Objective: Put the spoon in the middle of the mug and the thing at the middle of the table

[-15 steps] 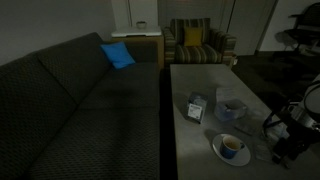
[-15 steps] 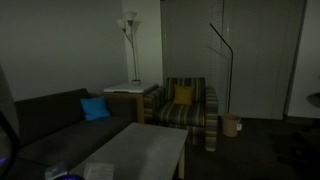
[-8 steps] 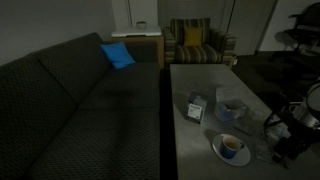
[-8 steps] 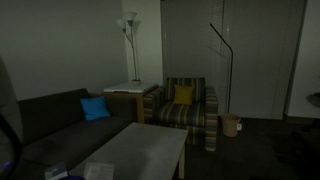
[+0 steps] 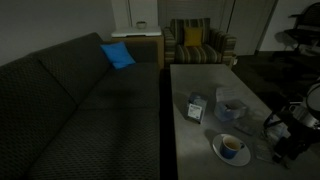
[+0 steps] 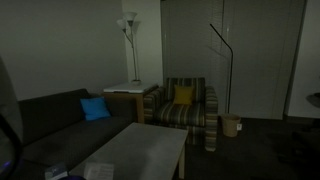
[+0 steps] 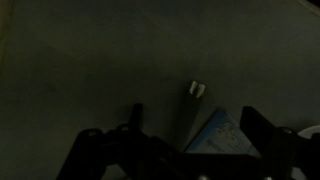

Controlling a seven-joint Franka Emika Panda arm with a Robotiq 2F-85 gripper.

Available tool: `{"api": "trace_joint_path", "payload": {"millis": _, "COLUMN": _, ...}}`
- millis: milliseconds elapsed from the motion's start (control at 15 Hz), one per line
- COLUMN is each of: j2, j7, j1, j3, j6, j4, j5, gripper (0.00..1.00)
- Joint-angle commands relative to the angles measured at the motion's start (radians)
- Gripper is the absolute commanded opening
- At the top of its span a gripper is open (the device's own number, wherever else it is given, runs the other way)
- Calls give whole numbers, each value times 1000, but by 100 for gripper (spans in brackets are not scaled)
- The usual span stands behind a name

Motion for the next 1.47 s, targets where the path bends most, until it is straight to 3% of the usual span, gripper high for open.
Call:
{"api": "trace_joint_path", "payload": {"millis": 0, "j2": 36, "j7": -1, "j1": 2, "j3": 3, "j6": -12, "j4": 38, "j5": 1, "gripper": 80}}
{"api": "trace_joint_path", "payload": {"millis": 533, "j2": 23, "j7": 2, "j1": 10, "j3": -12, "j6": -41, "j4": 58, "j5": 1, "gripper": 19}}
{"api": "trace_joint_path", "payload": {"millis": 733, "j2": 28, "j7": -3, "j1": 10, "j3": -9, "j6": -42, "j4": 66, "j5": 0, "gripper": 1}}
{"api": "trace_joint_path", "payload": {"millis": 1400, "j2": -16, "j7": 48, "j1": 48, "j3": -44, "j6": -52, "j4": 36, "j5": 8, "gripper": 4}}
